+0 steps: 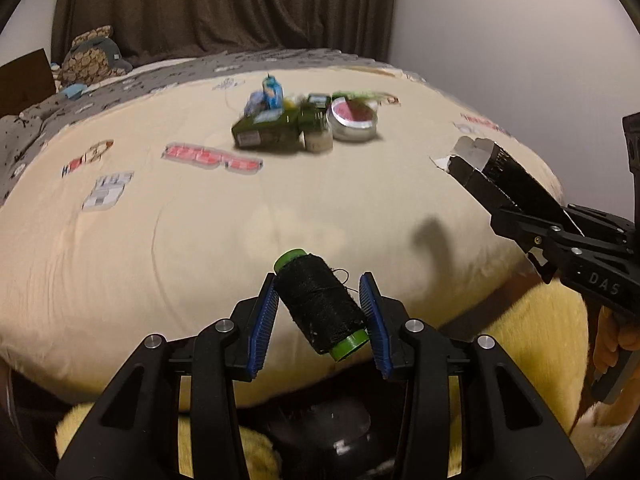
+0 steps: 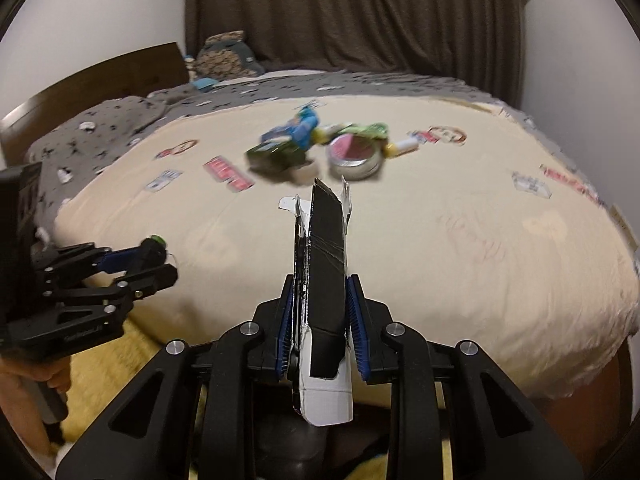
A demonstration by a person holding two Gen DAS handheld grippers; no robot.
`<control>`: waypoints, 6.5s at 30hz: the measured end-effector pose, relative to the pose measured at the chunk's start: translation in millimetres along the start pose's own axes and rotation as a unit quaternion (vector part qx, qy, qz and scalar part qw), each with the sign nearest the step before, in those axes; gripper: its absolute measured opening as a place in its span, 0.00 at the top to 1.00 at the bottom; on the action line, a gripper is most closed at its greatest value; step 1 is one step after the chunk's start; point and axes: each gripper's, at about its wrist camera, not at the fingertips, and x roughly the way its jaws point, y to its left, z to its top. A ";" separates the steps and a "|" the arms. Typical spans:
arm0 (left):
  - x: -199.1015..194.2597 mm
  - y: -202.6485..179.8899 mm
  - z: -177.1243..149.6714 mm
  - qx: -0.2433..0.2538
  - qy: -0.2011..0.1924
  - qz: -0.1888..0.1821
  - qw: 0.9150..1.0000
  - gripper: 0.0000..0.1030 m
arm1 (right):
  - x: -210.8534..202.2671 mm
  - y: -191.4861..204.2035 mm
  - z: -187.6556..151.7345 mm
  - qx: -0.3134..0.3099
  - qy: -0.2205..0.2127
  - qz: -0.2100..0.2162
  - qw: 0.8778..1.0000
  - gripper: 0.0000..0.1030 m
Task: Collect trash
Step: 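Lower both tools below the bed edge and open them over the bin, then grasp the green bottle with the left tool while the right tool grasps the pink tin, then lower both tools to the bin and release the bottle and tin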
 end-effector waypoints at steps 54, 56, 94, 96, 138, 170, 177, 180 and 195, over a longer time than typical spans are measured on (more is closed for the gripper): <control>27.1 25.7 -17.5 0.013 0.082 0.005 0.997 0.08 | 32.3 0.3 19.0 0.034 0.050 -0.029 0.998 0.09; 24.4 29.9 -4.0 0.015 0.069 0.016 0.997 0.08 | 32.8 -0.7 37.2 0.020 0.037 -0.039 0.998 0.09; 161.6 68.9 152.5 0.012 0.025 0.009 1.000 0.08 | 181.9 -60.3 143.5 0.018 0.048 -0.039 0.998 0.31; 167.6 68.6 156.3 0.014 0.024 0.005 1.000 0.08 | 176.4 -65.6 140.2 0.020 0.049 -0.040 0.998 0.31; 25.2 59.4 92.8 -0.015 -0.054 0.030 0.998 0.18 | 49.3 -21.3 75.4 0.007 -0.004 -0.008 1.000 0.31; 53.2 6.6 -91.2 0.000 0.143 -0.008 0.990 0.18 | 54.7 17.8 -84.0 0.063 0.182 0.065 0.979 0.31; 80.5 2.6 -108.1 0.011 0.204 -0.017 0.979 0.18 | 79.8 23.7 -105.9 0.062 0.238 0.050 0.968 0.31; 87.0 -3.5 -114.4 0.022 0.220 -0.027 0.975 0.18 | 84.7 26.1 -109.6 0.063 0.250 0.050 0.965 0.31; 83.6 4.2 -106.6 0.002 0.221 -0.034 0.975 0.11 | 77.3 19.2 -84.4 0.075 0.226 0.057 0.970 0.28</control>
